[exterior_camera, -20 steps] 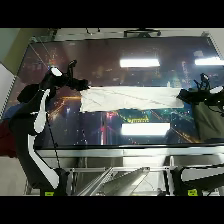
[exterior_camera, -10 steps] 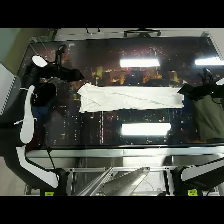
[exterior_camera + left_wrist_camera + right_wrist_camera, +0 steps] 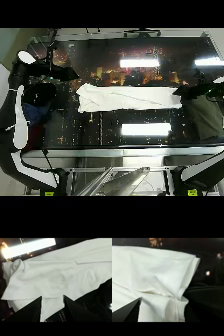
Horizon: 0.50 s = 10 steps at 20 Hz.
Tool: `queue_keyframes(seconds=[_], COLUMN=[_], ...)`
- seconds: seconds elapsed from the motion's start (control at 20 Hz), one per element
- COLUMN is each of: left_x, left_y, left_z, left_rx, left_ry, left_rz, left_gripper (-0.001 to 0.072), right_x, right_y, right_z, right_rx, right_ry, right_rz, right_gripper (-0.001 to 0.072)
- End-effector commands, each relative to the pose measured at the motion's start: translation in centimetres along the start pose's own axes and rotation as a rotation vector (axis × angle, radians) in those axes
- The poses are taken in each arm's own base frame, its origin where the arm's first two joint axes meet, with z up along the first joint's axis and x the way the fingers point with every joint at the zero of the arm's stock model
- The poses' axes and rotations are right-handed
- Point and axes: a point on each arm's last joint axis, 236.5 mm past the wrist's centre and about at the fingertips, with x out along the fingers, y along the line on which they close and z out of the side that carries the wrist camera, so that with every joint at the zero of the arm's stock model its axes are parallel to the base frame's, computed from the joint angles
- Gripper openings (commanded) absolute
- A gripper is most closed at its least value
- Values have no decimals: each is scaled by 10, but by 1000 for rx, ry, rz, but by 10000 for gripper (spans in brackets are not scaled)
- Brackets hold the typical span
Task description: Fold the shirts.
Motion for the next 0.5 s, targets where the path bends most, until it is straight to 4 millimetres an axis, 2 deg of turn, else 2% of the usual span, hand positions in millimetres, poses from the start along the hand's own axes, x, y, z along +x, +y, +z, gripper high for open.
queue_keyframes(seconds=[0.0, 0.05, 0.15, 0.45], left_x=[6, 7, 9, 9], left_y=[-15, -18, -21, -21], left_z=[-4, -5, -5, -5], left_rx=[25, 31, 36, 35], left_ry=[25, 29, 32, 34], left_rz=[-18, -20, -23, -24], left_gripper=[291, 291, 291, 291], right_x=[-4, -7, -16, -43], right_y=[-11, -16, -29, -58], right_z=[-2, 3, 12, 14], right_rx=[-41, -38, -19, 59], right_ry=[17, -4, -47, -99], right_rz=[-39, -52, -77, -96], right_gripper=[594, 596, 707, 707])
